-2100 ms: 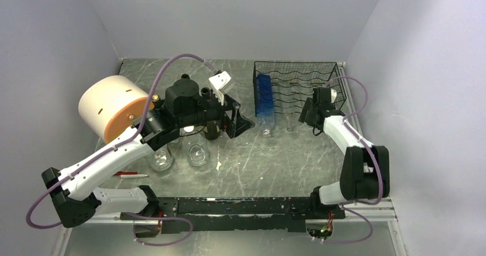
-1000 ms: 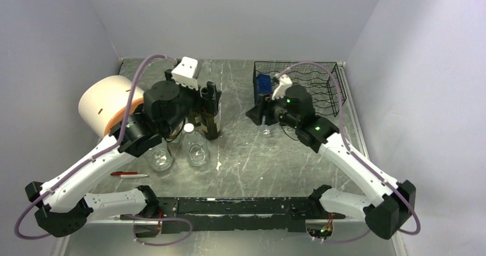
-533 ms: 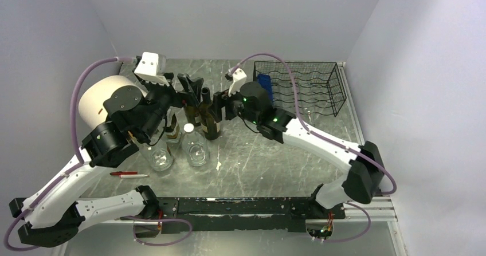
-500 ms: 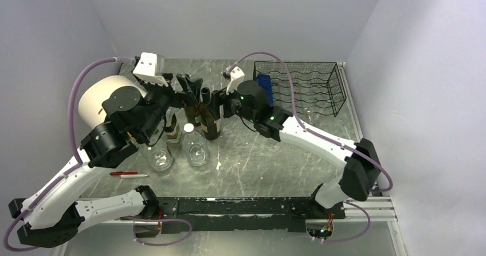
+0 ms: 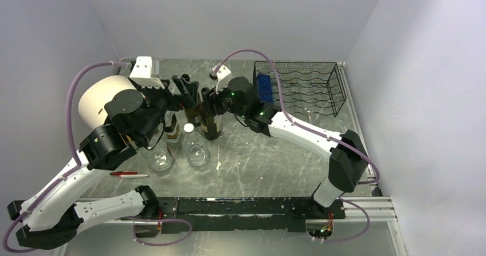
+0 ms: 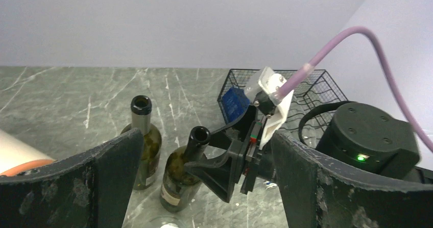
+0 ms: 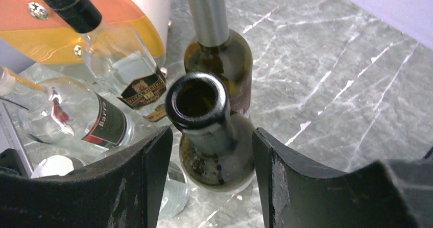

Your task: Put the wine bottle on the wine rack

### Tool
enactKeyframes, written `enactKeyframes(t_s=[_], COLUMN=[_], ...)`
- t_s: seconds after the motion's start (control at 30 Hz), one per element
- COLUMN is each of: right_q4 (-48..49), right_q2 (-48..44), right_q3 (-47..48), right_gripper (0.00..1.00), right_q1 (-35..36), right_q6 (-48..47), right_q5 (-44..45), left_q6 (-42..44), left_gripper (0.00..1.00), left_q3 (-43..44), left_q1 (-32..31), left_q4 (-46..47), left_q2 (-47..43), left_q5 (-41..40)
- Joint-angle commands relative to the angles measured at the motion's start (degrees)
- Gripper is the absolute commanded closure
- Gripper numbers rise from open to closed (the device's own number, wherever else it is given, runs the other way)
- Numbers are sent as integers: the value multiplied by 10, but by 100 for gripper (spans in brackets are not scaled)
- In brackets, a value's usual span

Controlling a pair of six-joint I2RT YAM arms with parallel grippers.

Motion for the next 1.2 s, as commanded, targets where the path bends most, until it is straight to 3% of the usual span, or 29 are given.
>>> enactKeyframes(t_s=[0.0,0.17,0.37,0.5,0.87,1.17], right_q4=[14,22,18,37,-35,-135], right_q2=[19,49,49,9,-101,-211], right_q3=[33,50,56,29,41,28], right_gripper=[39,50,87,99,100,100], right_q1=[1,1,7,7,7,7], right_q6=[-37,-13,12,19,13,47], right_q5=[-23,-18,34,77,182,215], left_q6=[-15,15,30,16,70,105], left_gripper=[1,1,1,1,1,1], left_q3=[-19,-54,-107,-131,-220,-284], left_q1=[1,1,1,1,1,1], left_q4=[-9,16,35,32,147,305], left_q2=[-10,-30,-56,-69,-40,16], left_q5=[-53,-10,-5,-4,84,174])
